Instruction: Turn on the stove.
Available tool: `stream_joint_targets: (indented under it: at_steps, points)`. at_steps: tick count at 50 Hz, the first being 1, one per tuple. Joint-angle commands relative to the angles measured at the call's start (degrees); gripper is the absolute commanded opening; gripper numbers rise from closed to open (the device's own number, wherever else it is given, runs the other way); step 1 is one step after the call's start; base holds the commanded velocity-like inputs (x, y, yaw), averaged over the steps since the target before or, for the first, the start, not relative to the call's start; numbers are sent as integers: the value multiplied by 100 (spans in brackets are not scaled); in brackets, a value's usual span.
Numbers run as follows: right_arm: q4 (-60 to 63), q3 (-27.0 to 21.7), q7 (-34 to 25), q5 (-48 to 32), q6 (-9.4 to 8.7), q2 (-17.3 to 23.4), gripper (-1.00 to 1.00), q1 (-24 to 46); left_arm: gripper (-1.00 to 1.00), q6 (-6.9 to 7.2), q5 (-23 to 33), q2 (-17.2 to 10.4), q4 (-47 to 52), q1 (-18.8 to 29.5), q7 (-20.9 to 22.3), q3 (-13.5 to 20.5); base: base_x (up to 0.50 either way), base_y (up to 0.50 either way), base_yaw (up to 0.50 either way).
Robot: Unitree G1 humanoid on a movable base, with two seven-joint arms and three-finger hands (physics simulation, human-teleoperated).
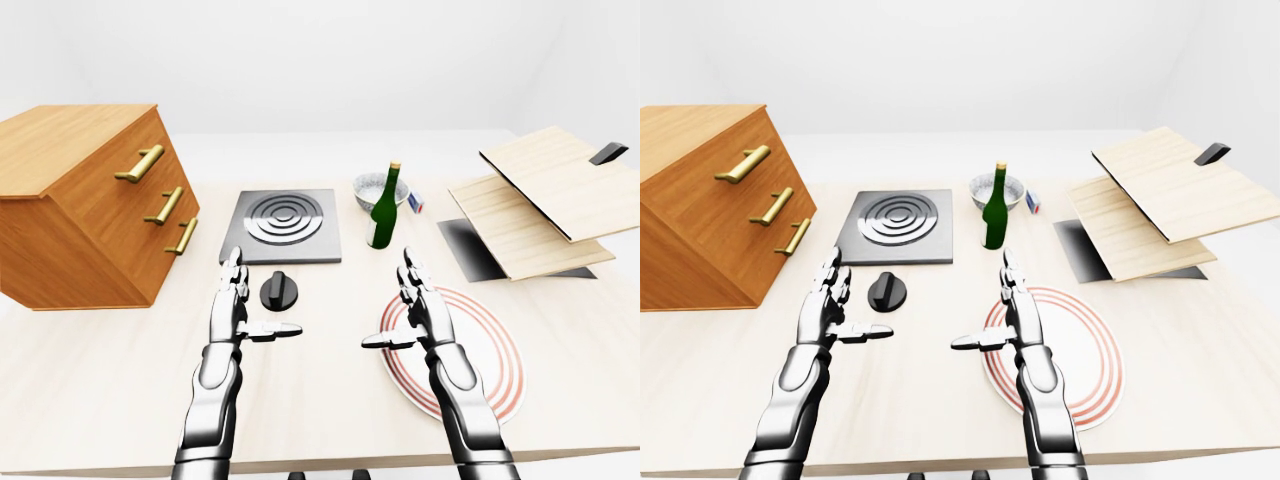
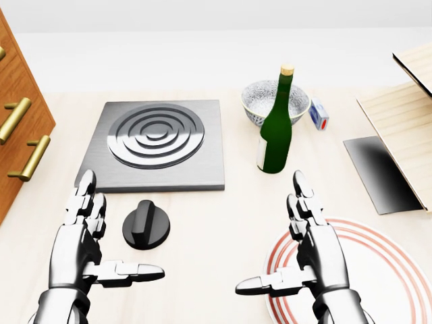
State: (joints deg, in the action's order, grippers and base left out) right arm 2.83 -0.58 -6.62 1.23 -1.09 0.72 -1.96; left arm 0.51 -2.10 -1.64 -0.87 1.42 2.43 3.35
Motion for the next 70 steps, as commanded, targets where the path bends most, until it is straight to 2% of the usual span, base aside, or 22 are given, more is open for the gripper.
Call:
stream_joint_targets:
  at_steps: [1,4,8,12,17,19,21,23,25,26,36,41,48,53,66,70]
  points:
    - [-1,11,-4,39,273,-7,100,-88,100,-25,-23,-21,-125,58,4,29,0,0,0]
    - [-94,91,60,-198,482,5,100,-123,100,-39,-22,-25,-171,76,4,30,0,0,0]
    - [-85,32,21,-46,390,-9,100,-87,100,-41,-11,-18,-194,77,12,9,0,0,0]
    - [-64,28,27,-44,367,-5,100,-92,100,-196,69,13,-511,159,-4,-64,0,0,0]
    - [-53,-3,20,-11,318,5,100,-63,100,-285,110,30,-729,218,-4,-116,0,0,0]
    - [-31,-9,12,5,291,6,100,-62,100,-270,102,33,-727,217,0,-123,0,0,0]
    - [-47,-7,21,-10,294,6,100,-54,100,-373,149,51,-929,272,-15,-160,0,0,0]
    - [-41,-3,16,-13,288,6,100,-54,100,-419,173,68,-1052,307,-21,-191,0,0,0]
    - [-49,-12,13,-7,284,10,100,-42,100,-539,194,72,-1358,425,-30,-196,0,0,0]
    - [-53,-15,14,-7,278,11,100,-36,100,-551,216,70,-1467,464,-44,-202,0,0,0]
    - [-135,-61,11,21,283,25,100,38,100,-551,274,92,-2229,709,-96,-237,0,0,0]
    - [-87,-93,7,62,222,35,100,49,100,-551,300,142,-2242,633,-89,-308,0,0,0]
    - [-219,-116,16,66,263,44,100,129,100,-551,388,208,-2572,639,-93,-396,0,0,0]
    - [-152,-115,21,78,221,44,100,105,100,-551,434,263,-2715,636,-100,-460,0,0,0]
    - [-215,-147,29,93,226,54,100,158,100,-551,431,443,-2568,337,263,-762,0,0,0]
    - [-153,-184,20,141,156,71,100,167,100,-551,425,472,-2542,317,319,-801,0,0,0]
